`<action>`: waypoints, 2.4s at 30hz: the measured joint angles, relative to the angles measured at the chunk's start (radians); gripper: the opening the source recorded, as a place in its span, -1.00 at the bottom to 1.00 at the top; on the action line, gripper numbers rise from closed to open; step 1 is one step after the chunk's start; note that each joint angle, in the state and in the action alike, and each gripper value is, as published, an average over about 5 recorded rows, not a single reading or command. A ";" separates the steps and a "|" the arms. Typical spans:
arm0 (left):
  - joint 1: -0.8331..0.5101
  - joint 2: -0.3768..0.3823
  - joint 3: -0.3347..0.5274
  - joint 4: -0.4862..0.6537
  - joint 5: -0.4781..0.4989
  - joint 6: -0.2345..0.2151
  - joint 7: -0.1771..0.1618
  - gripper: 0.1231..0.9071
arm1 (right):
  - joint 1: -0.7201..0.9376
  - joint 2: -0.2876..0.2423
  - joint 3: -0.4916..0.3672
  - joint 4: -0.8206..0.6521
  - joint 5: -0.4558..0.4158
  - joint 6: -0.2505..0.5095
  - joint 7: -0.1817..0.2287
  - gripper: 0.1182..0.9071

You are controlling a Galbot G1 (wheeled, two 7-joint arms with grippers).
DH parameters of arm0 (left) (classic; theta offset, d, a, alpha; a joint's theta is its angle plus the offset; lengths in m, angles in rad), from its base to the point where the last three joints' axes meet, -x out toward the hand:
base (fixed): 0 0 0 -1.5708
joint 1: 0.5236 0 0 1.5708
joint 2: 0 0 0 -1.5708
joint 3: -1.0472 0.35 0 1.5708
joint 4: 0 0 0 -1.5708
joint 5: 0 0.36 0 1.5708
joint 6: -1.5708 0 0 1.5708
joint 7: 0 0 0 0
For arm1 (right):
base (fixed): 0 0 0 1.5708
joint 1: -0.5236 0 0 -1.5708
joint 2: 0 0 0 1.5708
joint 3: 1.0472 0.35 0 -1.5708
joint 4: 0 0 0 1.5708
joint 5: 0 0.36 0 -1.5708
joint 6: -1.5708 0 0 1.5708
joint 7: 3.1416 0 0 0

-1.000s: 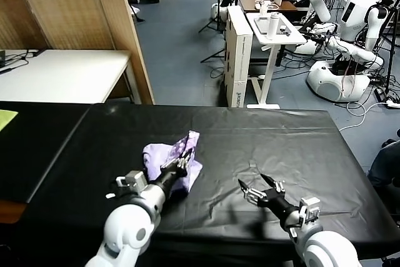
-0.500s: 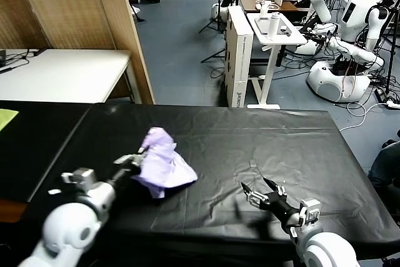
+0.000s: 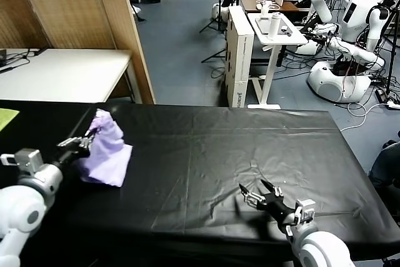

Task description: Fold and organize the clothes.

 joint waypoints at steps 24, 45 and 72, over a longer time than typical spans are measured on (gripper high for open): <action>-0.058 -0.430 0.504 0.009 0.359 -0.062 0.030 0.45 | 0.072 -0.005 -0.053 0.020 0.227 -0.047 0.045 1.00; 0.000 -0.392 0.371 -0.032 0.415 -0.104 0.032 1.00 | 0.297 0.155 -0.317 -0.187 0.247 -0.055 0.086 0.75; 0.011 -0.386 0.300 0.021 0.422 -0.161 0.036 1.00 | 0.342 -0.042 -0.171 -0.243 -0.056 -0.039 -0.033 -0.95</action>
